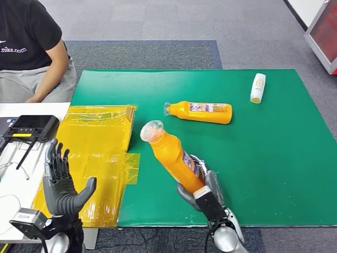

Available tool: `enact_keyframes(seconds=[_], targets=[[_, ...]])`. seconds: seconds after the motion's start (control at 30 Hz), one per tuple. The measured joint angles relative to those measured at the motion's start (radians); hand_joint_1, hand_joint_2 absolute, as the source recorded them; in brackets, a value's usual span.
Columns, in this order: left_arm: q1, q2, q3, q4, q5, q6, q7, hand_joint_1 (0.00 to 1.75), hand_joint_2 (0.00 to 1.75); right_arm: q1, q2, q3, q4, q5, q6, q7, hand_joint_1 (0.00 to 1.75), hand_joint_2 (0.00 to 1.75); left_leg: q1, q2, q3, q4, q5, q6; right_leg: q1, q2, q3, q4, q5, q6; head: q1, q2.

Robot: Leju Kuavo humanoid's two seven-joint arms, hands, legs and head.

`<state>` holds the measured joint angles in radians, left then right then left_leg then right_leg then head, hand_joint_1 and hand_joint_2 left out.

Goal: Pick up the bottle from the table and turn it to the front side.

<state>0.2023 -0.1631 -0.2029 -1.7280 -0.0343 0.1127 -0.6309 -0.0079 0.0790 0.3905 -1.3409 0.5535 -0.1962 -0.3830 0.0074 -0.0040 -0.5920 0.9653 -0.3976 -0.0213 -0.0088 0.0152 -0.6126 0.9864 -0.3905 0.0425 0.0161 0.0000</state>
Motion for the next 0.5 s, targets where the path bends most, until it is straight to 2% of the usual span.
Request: enact_keyframes(seconds=[0.3,0.5], targets=[[-0.065,-0.009,-0.003,0.111,0.108,-0.120,0.063,0.00,1.75,0.002,0.007,0.087,-0.051,-0.007,-0.004,-0.013,1.75,1.75,0.000,0.000,0.000,0.000,0.000,0.000,0.000,0.000,0.000,0.000,0.000,0.000,0.000,0.000],[-0.117,-0.013,-0.040,0.156,0.137,-0.209,0.082,0.00,1.75,-0.012,0.007,0.123,-0.049,-0.007,-0.024,-0.010,1.75,1.75,0.000,0.000,-0.001,0.000,0.000,0.000,0.000,0.000,0.000,0.000,0.000,0.000,0.000,0.000]])
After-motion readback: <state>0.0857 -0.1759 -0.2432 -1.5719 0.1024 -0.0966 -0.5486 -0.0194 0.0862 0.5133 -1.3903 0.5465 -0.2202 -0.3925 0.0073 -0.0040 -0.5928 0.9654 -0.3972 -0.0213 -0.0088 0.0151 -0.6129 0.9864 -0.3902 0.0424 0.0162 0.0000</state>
